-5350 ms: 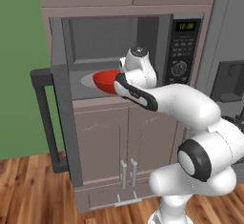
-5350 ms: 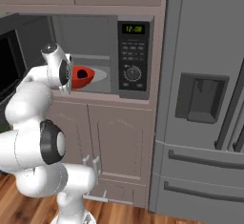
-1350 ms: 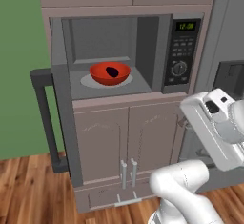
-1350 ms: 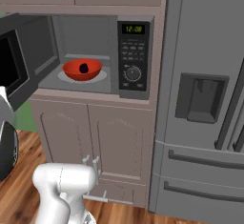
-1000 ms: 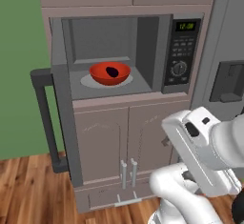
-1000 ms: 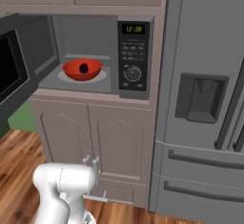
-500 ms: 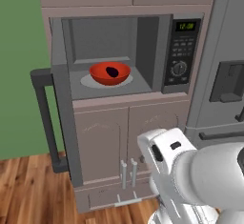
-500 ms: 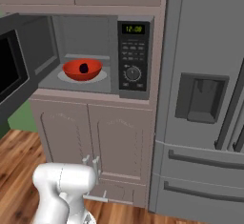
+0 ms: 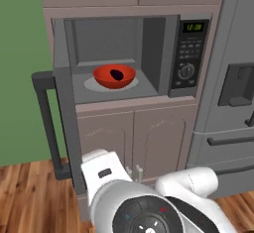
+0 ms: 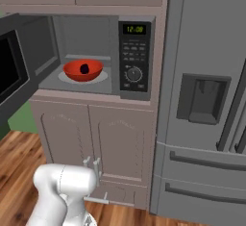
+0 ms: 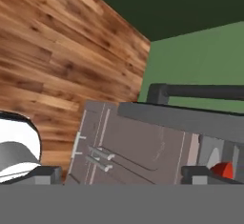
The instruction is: Pick the eggplant from the sink and place it in the bowl. Then pick the bowl and place it in the microwave. Then close the microwave door and press the start button.
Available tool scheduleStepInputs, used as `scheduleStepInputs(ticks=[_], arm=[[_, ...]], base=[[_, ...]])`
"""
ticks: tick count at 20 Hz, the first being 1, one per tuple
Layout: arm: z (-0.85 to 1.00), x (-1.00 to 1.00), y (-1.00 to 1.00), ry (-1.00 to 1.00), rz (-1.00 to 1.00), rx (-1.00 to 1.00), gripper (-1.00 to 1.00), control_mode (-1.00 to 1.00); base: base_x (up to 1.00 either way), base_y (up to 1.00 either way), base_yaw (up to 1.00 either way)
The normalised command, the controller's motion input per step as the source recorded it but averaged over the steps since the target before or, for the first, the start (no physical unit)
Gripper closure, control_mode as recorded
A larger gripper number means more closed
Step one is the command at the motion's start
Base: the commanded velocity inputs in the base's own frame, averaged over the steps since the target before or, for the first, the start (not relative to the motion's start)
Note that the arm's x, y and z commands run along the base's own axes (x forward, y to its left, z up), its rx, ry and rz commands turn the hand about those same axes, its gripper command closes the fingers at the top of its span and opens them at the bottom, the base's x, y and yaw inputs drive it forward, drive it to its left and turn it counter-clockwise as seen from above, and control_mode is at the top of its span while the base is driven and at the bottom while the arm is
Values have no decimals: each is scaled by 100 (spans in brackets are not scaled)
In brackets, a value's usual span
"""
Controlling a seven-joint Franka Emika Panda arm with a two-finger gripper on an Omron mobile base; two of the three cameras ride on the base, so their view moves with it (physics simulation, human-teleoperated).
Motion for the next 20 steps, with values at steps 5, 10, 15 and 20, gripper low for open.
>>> scheduleStepInputs(ticks=[5, 10, 15, 20], arm=[[-21, 63, 97, -6, -3, -5, -100, -100], [-33, 81, 87, -9, -2, -3, -100, -100], [-37, 96, 45, -7, -6, 0, -100, -100], [-41, 98, 0, -8, -2, 0, -100, -100]], base=[[0, 0, 0], [0, 0, 0], [0, 0, 0], [0, 0, 0]])
